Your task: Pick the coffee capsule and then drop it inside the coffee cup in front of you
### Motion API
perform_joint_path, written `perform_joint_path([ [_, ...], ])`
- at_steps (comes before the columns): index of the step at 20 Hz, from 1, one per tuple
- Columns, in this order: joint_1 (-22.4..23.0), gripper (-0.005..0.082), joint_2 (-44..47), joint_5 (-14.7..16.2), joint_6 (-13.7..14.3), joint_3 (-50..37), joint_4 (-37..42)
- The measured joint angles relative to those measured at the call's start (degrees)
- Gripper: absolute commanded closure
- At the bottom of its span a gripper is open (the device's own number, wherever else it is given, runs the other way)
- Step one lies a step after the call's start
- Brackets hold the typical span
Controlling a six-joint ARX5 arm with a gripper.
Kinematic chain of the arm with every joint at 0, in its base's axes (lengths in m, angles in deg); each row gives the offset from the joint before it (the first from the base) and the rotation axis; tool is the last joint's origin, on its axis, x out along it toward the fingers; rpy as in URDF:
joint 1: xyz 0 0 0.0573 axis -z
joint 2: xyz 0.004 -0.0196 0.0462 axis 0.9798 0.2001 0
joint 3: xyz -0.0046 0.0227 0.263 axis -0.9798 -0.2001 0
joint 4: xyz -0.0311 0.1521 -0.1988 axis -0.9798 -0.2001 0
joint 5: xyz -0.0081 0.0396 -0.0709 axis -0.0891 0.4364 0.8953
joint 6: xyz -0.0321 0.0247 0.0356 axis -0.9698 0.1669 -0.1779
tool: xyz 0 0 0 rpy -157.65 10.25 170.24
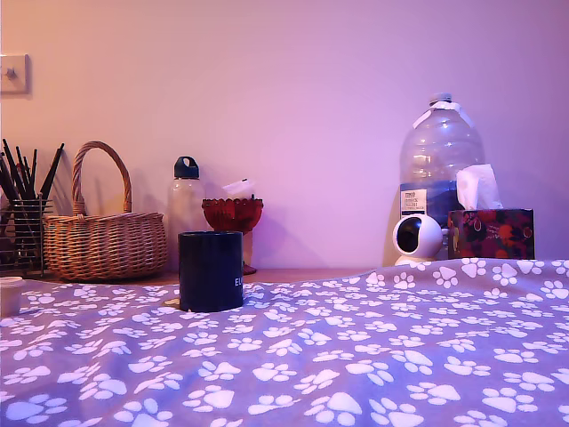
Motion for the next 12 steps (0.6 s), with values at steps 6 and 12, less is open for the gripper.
perform_joint_path([
  [6, -2.4, 0.0793, 4.8, 10.4, -5.4, 0.6, -0.9],
  [12, -2.4, 0.0793, 4.7, 10.2, -5.4, 0.6, 2.0],
])
